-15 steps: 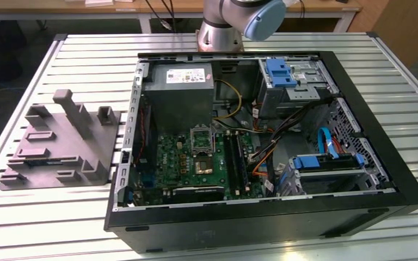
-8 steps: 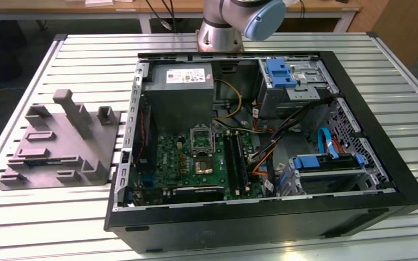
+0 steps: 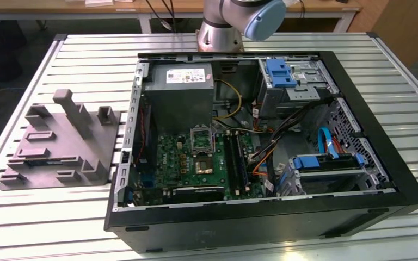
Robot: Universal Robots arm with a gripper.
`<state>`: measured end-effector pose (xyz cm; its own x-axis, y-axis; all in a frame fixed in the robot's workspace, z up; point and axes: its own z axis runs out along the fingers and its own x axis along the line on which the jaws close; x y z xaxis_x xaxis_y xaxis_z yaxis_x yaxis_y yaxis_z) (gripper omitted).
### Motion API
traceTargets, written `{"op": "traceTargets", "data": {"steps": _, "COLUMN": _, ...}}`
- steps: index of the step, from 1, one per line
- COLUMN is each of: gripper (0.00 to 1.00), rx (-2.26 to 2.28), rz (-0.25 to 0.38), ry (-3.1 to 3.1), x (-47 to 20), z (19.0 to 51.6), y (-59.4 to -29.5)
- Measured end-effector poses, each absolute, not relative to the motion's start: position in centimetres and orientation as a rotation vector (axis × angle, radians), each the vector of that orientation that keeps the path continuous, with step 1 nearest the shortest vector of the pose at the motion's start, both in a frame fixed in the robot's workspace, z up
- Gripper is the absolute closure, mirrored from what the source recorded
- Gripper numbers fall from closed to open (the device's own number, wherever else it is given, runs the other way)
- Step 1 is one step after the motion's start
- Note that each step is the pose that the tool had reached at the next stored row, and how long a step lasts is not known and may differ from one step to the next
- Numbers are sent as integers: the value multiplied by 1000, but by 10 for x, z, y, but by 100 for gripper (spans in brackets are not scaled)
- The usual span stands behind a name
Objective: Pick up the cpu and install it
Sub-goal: 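Pick up the cpu and move it towards the insertion slot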
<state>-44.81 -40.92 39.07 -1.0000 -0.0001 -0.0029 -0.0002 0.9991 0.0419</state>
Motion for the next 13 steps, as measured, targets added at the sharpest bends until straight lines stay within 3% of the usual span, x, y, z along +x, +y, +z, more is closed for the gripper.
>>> {"op": "traceTargets", "data": {"steps": 13, "gripper": 53, "rx": 0, "rz": 66, "ry": 3138, "x": -442, "z": 391, "y": -409}}
